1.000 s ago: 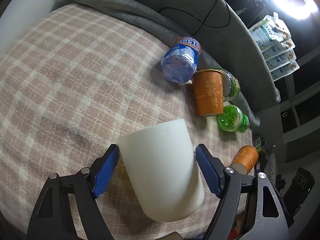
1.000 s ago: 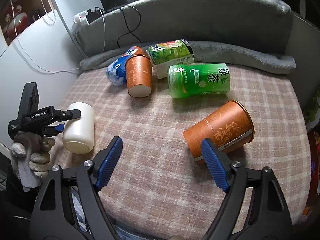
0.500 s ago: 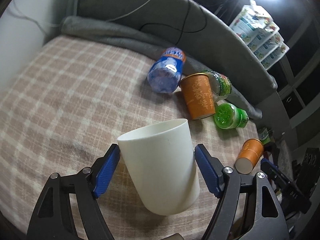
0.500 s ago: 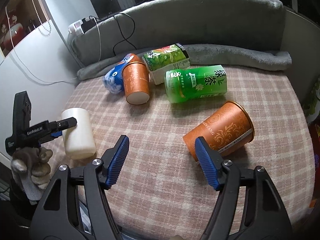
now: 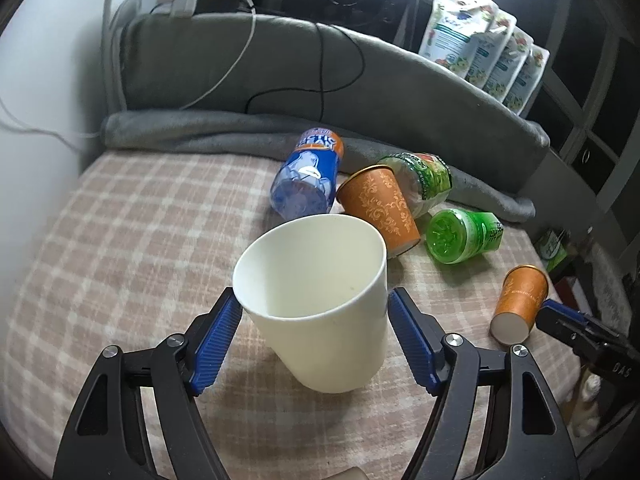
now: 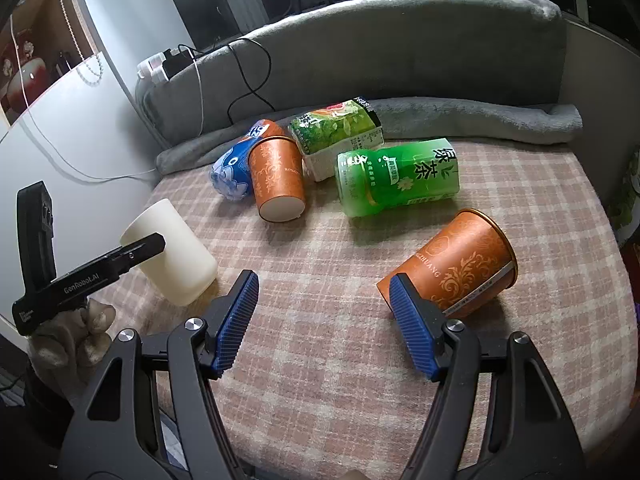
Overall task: Flip cup upright
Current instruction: 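Rotate the held white cup with the right gripper until its rim faces up, then lower the upright white cup onto the tablecloth with the right gripper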
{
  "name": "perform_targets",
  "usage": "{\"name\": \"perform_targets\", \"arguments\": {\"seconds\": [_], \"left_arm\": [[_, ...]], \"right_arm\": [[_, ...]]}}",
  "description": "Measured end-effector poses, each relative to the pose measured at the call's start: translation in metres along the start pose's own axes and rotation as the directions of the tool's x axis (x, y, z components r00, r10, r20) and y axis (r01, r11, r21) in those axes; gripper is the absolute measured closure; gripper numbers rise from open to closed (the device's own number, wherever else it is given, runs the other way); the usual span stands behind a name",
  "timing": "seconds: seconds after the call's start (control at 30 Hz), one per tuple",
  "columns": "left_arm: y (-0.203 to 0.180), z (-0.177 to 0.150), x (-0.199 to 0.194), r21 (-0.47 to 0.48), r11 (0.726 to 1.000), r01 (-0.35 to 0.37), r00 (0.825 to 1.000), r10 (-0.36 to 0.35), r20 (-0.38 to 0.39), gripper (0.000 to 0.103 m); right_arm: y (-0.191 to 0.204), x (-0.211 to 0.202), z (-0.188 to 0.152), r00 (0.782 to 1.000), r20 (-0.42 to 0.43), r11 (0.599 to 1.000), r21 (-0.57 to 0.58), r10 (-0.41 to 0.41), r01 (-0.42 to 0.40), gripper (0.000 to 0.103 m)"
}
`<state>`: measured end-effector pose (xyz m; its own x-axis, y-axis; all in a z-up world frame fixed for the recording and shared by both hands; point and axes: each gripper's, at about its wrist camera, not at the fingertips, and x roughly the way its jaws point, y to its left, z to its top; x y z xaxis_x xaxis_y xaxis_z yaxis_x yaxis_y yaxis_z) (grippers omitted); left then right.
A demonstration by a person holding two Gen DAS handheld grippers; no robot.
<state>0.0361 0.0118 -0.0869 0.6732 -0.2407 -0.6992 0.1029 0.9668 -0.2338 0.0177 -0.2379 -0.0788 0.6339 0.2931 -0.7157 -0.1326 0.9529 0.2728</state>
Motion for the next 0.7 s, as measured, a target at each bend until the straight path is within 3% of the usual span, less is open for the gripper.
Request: {"name": "perform_targets", "arguments": {"seconds": [0.7], "left_arm": [[-0.028, -0.012, 0.004, 0.169, 0.984, -0.063, 0.997, 0.056, 0.050, 0.028]], "right_arm": [[0.000, -0.004, 0.000, 1.000, 0.015, 1.000, 0.009, -0.015, 0.015, 0.032]]}}
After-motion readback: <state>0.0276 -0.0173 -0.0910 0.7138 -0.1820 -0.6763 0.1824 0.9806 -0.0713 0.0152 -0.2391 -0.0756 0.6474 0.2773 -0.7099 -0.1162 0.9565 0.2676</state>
